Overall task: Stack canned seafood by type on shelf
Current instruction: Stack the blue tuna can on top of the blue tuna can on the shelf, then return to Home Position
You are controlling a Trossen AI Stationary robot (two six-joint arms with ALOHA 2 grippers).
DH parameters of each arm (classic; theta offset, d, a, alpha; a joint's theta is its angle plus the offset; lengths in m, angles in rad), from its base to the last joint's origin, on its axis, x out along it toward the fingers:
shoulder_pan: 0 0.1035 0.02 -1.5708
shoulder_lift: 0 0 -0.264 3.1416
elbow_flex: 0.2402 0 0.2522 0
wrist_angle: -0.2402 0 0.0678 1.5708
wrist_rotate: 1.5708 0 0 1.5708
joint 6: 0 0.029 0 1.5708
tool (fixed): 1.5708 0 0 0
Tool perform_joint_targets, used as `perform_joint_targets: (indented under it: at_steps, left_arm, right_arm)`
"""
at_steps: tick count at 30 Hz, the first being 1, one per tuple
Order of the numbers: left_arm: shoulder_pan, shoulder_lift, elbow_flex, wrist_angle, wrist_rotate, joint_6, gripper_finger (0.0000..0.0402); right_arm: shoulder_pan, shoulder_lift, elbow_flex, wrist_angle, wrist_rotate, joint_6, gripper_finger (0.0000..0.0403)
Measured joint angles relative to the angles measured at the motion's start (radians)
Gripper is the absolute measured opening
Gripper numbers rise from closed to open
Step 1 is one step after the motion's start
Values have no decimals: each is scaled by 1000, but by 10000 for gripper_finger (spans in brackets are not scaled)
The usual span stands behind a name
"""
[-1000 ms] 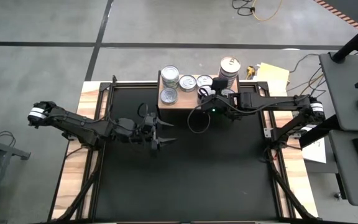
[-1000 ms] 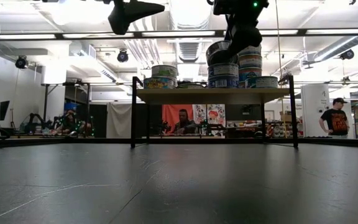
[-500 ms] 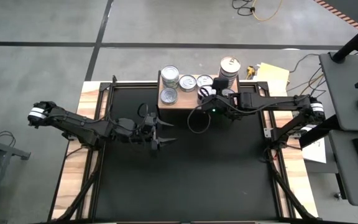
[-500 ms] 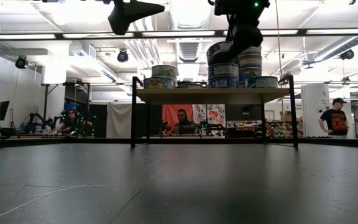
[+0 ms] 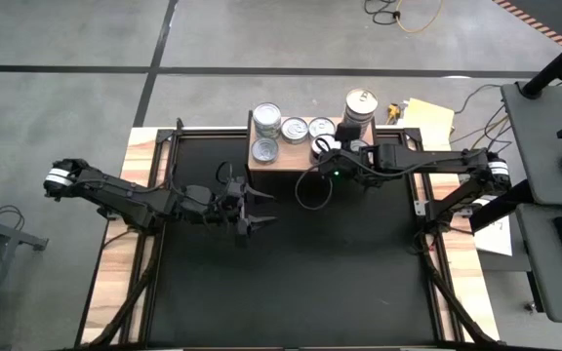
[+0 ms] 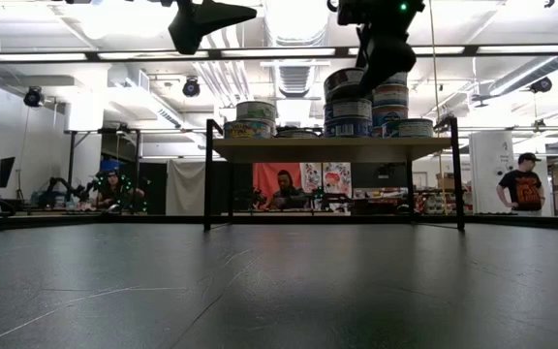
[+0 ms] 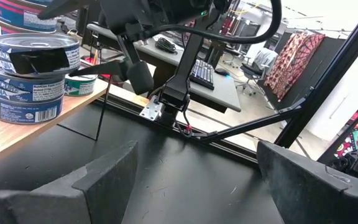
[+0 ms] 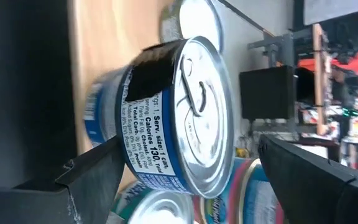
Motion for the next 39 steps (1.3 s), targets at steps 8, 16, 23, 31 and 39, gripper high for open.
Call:
perform_joint_targets:
  at_steps: [8, 16, 23, 31, 39]
  left_arm:
    - [0, 0, 0, 0, 0, 3, 311]
    - [0, 0, 0, 0, 0, 3, 311]
    - [0, 0, 0, -1, 0, 3, 311]
    - [0, 0, 0, -43, 0, 6, 311]
    - [0, 0, 0, -90, 0, -11, 311]
  right_arm:
    - [-24, -1, 0, 10, -92, 18, 354]
    - [-72, -1, 0, 23, -98, 14, 354]
    - [-56, -16, 0, 14, -96, 23, 354]
    - [14, -74, 0, -8, -97, 110, 354]
    - [102, -144, -14, 13, -298, 236, 354]
